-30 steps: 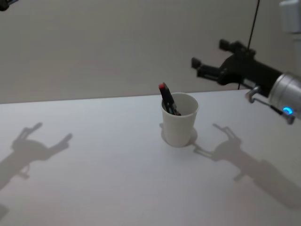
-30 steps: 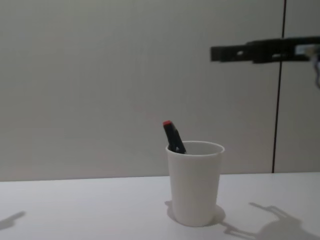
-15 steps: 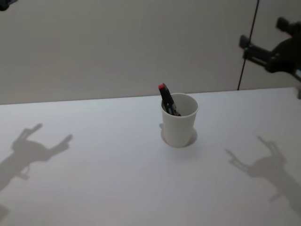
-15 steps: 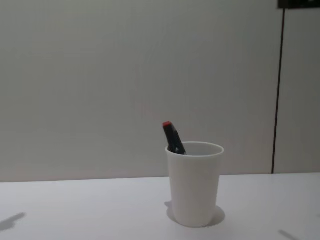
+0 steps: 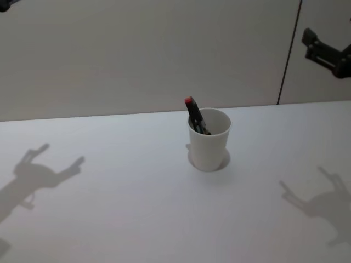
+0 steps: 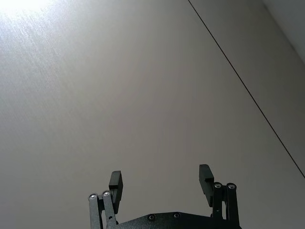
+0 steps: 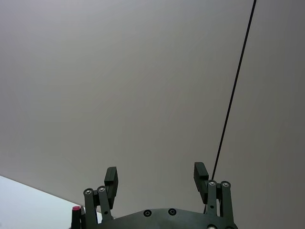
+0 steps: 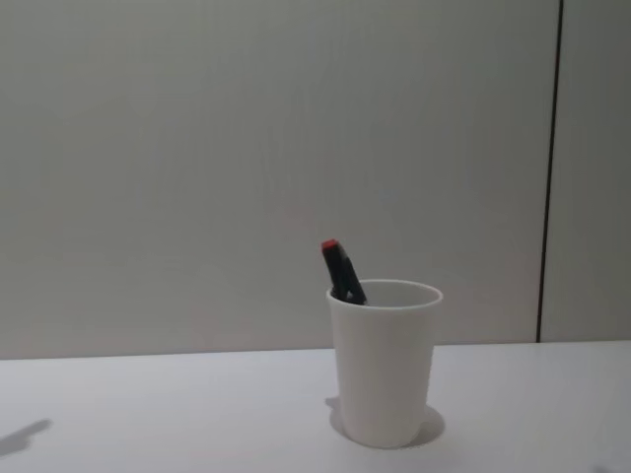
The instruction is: Place the pen into the pen holder.
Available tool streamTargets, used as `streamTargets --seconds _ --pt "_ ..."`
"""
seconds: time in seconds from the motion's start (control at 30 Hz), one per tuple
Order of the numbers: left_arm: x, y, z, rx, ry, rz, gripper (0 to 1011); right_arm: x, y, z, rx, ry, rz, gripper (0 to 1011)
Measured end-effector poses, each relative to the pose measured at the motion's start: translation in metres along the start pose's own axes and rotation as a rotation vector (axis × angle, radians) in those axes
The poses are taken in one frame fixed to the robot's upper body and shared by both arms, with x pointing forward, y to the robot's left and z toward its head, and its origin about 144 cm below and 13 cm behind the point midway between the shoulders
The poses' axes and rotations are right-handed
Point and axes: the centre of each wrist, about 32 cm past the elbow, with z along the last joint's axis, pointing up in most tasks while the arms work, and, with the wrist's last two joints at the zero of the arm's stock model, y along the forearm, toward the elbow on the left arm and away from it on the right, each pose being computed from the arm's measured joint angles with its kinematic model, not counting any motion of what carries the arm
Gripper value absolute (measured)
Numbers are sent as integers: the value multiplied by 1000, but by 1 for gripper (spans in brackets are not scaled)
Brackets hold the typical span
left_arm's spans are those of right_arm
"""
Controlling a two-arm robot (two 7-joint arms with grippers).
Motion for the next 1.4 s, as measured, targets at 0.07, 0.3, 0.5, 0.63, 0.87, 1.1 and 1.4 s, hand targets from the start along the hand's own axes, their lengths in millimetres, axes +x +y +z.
streamTargets --seconds 0.07,0.3,0.5,0.63,0.87,1.1,1.4 --pt "-1 0 -1 1 3 0 1001 0 0 -1 0 1 -1 1002" --pt "-20 -5 -14 36 37 7 1001 0 2 -11 -2 10 -11 1002" --pt "-54 -13 -34 94 90 18 1001 0 5 -27 -9 22 -26 1002" --pt "-76 -17 -45 128 119 22 1001 -1 7 -41 -15 32 -36 1001" --pt "-124 -23 -64 203 171 25 1001 -4 8 -62 -29 46 -50 1002" --pt "-162 -26 -75 257 204 25 1001 -10 9 -83 -47 63 -60 1002" --pt "-222 -28 -85 333 239 19 1001 -19 9 -109 -75 81 -68 1002"
